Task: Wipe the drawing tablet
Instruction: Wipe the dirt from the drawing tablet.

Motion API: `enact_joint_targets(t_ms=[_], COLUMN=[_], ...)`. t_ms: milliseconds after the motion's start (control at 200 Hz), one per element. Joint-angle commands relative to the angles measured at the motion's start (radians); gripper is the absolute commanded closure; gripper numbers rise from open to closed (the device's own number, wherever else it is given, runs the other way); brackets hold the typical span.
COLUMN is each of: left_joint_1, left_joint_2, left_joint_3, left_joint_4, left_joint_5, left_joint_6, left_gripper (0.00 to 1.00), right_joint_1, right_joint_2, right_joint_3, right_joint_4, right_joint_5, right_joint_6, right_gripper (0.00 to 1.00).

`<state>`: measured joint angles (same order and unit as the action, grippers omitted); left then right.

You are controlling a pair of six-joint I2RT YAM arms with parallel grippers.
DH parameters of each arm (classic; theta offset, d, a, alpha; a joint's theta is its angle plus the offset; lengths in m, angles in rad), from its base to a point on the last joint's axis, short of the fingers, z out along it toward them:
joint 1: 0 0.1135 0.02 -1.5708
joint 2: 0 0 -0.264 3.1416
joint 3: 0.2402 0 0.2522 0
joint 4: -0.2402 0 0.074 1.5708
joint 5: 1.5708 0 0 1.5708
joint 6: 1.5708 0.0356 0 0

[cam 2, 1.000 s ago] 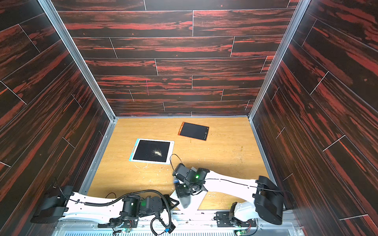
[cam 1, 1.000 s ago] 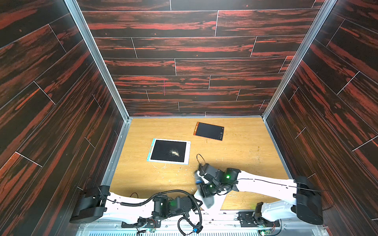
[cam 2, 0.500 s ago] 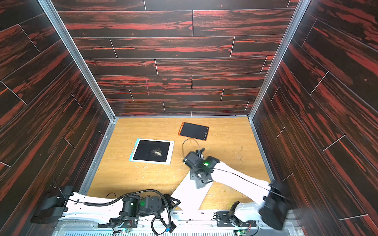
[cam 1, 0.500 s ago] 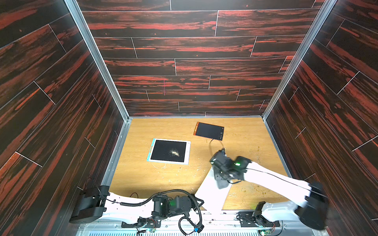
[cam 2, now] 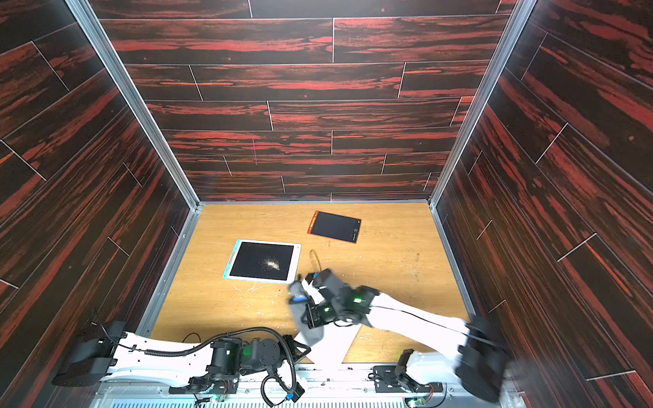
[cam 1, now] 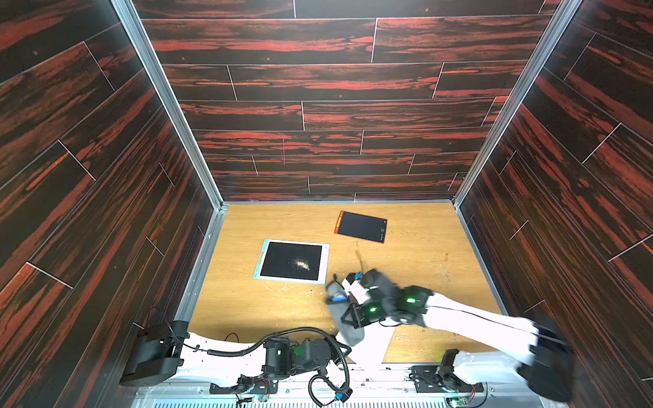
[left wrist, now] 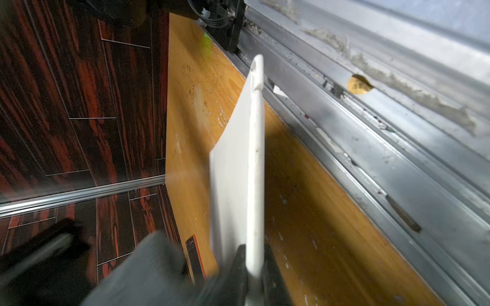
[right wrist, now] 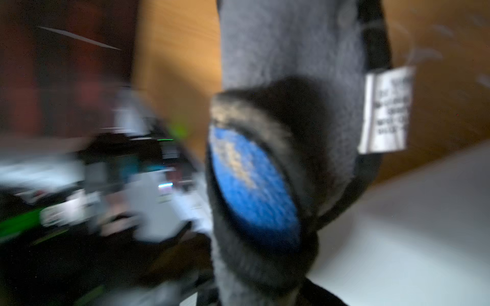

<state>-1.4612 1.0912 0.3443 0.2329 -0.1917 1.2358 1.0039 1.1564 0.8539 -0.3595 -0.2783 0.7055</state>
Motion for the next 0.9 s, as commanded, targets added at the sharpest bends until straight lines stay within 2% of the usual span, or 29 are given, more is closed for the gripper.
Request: enact_joint_targets(t_ms=[0,90,175,291,386,456,616,716,802,892], left_joint_1=[0.003,0.007,0.014,0.048,0.121,0.208,0.415,0.537,0.663,0.743], left_joint_2=[-0.004,0.002,0.016,0.003,-0.052,-0.094,-0.139,-0.124,-0.076,-0.025], left_joint_3=[0.057,0.125,0.209,0.324,0.401,0.442,0.513,0.557,0.581,0.500], left_joint_4=[-0.056,-0.106,-0.143,-0.214,-0.255,-0.277,-0.293,-0.326,-0.339,-0.107], left_joint_5=[-0.045,-0.059,-0.110,-0.160,-0.076,0.049,0.224,0.257,0.395,0.589], left_joint_6=[-0.152,-0.338,-0.529,-0.761,-0.952,-1.069,-1.378,-1.681,-1.937,-2.193], left_gripper=[1.00,1.00,1.00,1.00,1.00,1.00,1.00,1.00,1.00,1.00], right_joint_1=[-0.068,-0.071,-0.071,-0.071,-0.070,-0.071,-0.071,-0.072,-0.072,-0.072], right_joint_2=[-0.138,-0.183,-0.197,-0.212,-0.211,-0.206,-0.208,-0.218,-0.219,-0.202], right_joint_3=[0.051,0.144,0.241,0.340,0.367,0.362,0.360,0.361,0.349,0.329], right_joint_4=[-0.034,-0.302,-0.555,-0.789,-0.872,-0.890,-0.933,-0.951,-0.946,-0.927], right_joint_5=[0.010,0.368,0.719,0.977,1.056,1.095,1.179,1.217,1.221,1.200], right_joint_6=[-0.043,-0.049,0.045,0.162,0.232,0.250,0.291,0.306,0.302,0.283], right_gripper=[1.00,1.00,1.00,1.00,1.00,1.00,1.00,1.00,1.00,1.00])
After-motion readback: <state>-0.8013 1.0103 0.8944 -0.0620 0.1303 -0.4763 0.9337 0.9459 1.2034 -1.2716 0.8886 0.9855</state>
